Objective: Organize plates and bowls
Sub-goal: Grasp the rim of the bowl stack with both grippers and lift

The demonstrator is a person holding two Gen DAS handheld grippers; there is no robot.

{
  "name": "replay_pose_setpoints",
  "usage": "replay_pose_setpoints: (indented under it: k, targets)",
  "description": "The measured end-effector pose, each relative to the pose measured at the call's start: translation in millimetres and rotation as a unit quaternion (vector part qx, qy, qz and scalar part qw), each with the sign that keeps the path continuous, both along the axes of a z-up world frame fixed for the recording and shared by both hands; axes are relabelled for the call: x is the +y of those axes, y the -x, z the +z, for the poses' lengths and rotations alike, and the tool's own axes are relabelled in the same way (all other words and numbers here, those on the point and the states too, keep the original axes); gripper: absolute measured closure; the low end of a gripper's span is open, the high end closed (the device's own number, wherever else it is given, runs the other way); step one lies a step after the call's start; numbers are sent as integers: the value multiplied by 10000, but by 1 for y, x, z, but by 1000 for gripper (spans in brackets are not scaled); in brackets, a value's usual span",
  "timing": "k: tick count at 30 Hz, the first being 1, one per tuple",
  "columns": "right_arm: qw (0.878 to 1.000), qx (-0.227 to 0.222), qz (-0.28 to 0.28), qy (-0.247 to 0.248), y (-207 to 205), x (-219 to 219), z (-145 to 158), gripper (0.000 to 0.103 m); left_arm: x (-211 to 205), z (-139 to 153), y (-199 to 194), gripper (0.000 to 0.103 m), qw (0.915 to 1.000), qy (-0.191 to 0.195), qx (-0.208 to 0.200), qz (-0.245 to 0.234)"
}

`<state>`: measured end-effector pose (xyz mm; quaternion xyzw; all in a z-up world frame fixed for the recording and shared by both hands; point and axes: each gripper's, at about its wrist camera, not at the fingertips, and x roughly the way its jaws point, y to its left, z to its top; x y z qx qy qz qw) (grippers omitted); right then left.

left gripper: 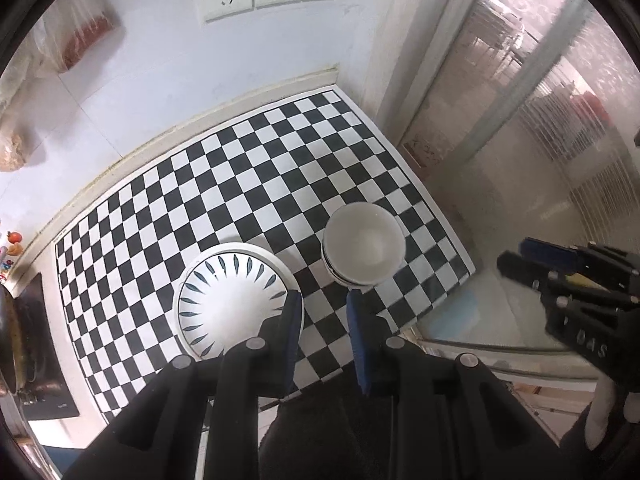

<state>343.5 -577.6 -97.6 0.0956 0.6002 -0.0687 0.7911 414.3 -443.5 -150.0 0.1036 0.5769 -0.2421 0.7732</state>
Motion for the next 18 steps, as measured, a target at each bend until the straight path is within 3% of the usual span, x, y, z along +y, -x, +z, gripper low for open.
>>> replay_pose_setpoints:
  k: [1,6,8,14,18]
  targets:
    - [10000,31,-50,-41,-5,-4,-7,49,0,-6,-7,76,10000,41,65,47]
    - [9983,315,-293,-396,-28,-21,-49,44,-4,-44,-41,76,9978,77,627,178]
    - [9964,516,-363,-560,-40,-28,-74,30,-5,-63,-56,76,9953,138,907,301]
    - [9881,976,-562,-1043,-63,-45,-144,22,-16,-125,-97,76,9813,311,1831,512]
    - [9826,1186,-783,-1194,-75,-60,-183,19,-23,-165,-117,76,9664,490,2439,639]
